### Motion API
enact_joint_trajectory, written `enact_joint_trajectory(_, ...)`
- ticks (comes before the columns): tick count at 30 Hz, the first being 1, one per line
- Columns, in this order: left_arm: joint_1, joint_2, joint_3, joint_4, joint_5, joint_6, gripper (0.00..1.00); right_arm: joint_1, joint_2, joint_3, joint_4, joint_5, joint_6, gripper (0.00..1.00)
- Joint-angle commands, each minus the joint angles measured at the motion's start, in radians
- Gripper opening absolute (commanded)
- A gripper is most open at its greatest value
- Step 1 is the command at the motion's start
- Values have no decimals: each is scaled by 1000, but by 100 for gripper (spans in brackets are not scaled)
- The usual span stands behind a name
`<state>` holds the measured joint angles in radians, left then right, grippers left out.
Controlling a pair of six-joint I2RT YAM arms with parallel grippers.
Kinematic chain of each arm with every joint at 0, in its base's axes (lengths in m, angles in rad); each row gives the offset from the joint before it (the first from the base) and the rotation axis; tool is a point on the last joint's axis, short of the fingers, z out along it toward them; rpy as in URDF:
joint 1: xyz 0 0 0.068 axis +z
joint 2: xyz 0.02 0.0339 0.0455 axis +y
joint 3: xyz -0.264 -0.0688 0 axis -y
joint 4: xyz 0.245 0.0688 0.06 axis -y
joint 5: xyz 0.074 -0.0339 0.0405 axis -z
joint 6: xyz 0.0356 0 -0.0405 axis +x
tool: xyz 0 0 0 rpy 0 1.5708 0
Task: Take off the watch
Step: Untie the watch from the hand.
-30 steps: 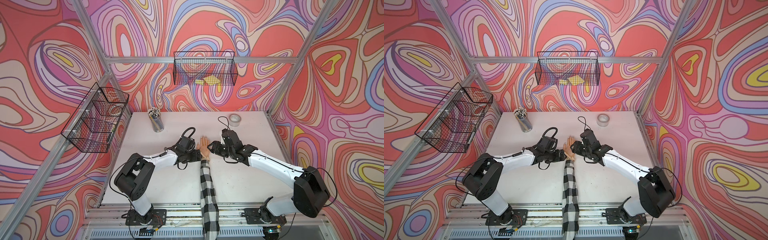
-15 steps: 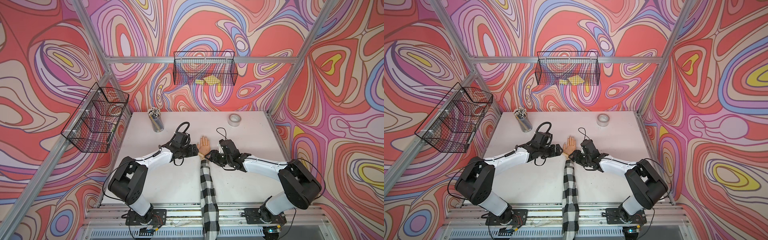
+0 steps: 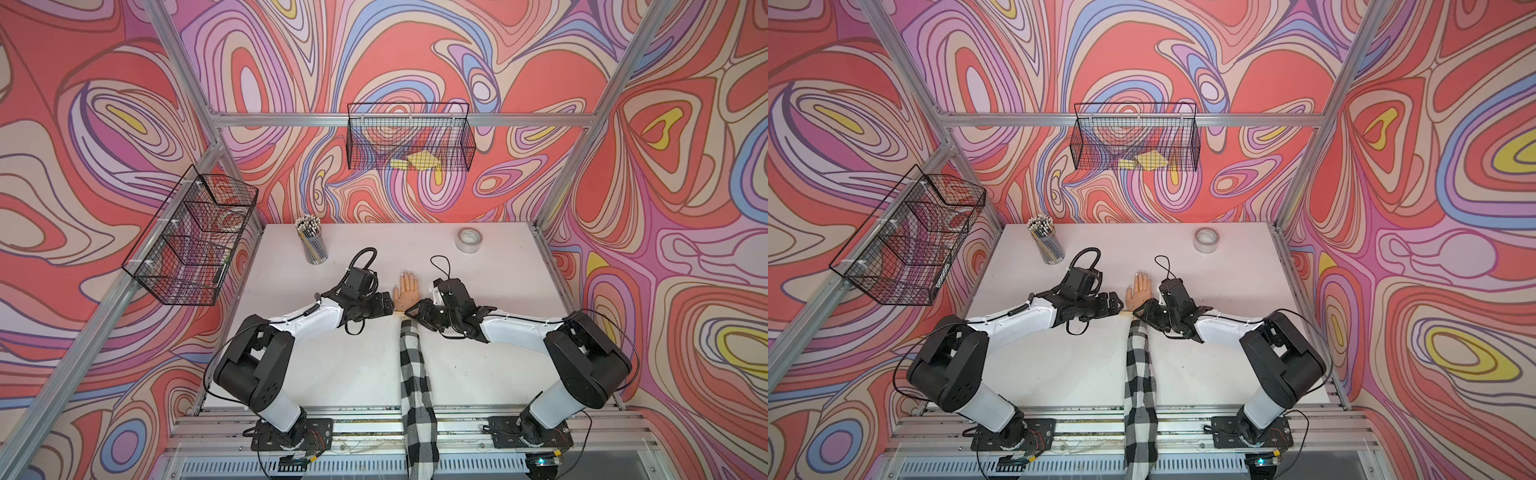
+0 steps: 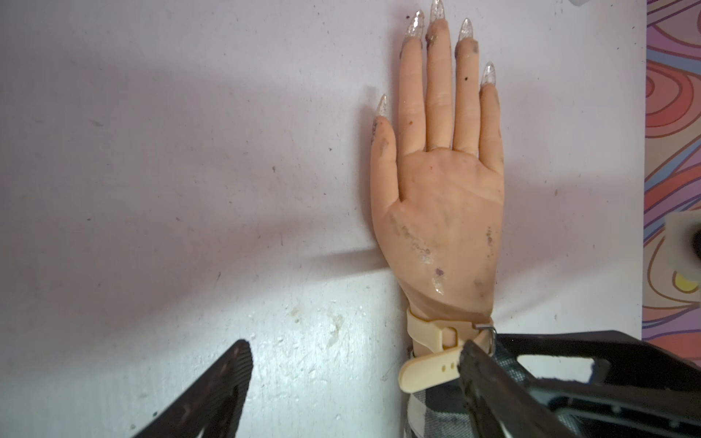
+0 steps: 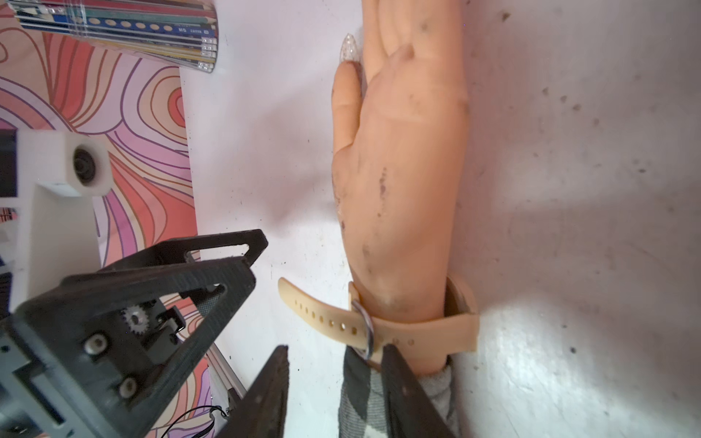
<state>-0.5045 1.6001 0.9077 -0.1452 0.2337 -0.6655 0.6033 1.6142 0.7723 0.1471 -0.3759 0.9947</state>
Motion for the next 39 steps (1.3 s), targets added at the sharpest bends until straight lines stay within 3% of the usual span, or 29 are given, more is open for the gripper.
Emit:
enact_joint_trajectory(1, 9, -24, -18, -7, -18, 0, 87, -1, 14, 22, 40, -24, 15, 40)
enact_joint_trajectory(15, 24, -35, -31, -4, -23, 0, 87, 18, 74, 107, 8, -40, 3, 34)
enact_joint_trajectory(28, 35, -31, -44, -20, -32, 2, 87, 3, -80, 28, -152, 89, -62, 36)
enact_joint_trajectory(39, 49, 4, -34, -93, -30, -7, 87, 1, -10, 61, -123, 51, -74, 35)
